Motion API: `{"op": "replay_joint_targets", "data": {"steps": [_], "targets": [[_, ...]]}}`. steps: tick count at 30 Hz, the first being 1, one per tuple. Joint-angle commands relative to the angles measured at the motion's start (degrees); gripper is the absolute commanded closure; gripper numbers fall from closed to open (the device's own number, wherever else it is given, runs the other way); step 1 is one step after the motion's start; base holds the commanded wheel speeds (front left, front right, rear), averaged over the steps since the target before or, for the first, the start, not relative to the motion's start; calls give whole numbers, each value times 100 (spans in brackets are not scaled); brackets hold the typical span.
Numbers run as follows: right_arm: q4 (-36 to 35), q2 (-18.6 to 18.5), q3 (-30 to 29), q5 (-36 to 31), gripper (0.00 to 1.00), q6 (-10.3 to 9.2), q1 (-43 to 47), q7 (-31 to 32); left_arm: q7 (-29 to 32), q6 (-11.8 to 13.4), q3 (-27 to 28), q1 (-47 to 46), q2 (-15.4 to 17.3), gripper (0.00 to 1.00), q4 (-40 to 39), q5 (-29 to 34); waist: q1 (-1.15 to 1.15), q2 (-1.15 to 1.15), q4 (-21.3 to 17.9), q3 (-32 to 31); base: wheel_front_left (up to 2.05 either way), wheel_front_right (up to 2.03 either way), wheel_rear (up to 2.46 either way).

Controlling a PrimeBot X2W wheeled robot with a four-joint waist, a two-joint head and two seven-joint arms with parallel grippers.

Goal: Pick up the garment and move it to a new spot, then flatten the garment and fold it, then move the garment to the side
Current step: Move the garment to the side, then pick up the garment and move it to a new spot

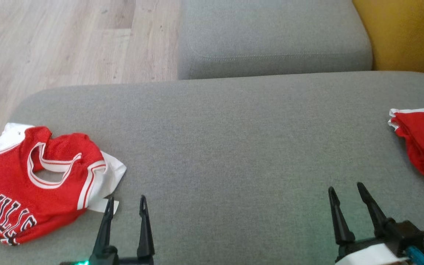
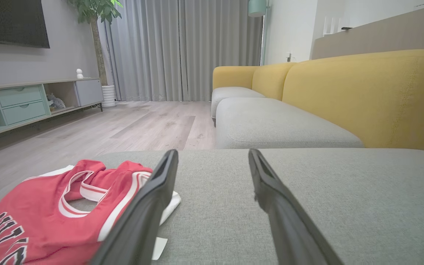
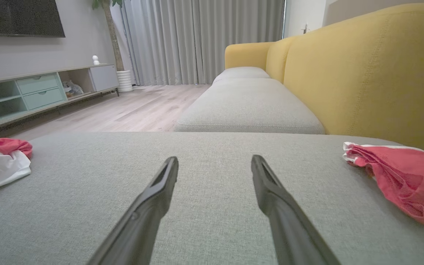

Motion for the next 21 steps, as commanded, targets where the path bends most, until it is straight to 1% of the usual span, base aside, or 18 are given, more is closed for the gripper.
{"op": "replay_joint_targets", "data": {"steps": [1,6,16,21], "targets": [[-219,18,30,-20,0,-4,-118,-63,-14,-17,230,-134,-11,0,-216,14,1,0,-16,-54,0,0,0],[-207,100,0,-29,0,-4,-53,-63,-14,-65,250,-53,-11,0,-180,85,1,0,-30,-125,0,0,0],[-178,145,-37,-71,0,-4,-19,-63,-14,-128,275,-29,-11,0,-122,152,1,0,-5,-166,0,0,0],[-192,154,-93,-99,0,-4,41,-63,-14,-142,252,-33,-11,0,-109,185,1,0,138,-174,0,0,0]]}}
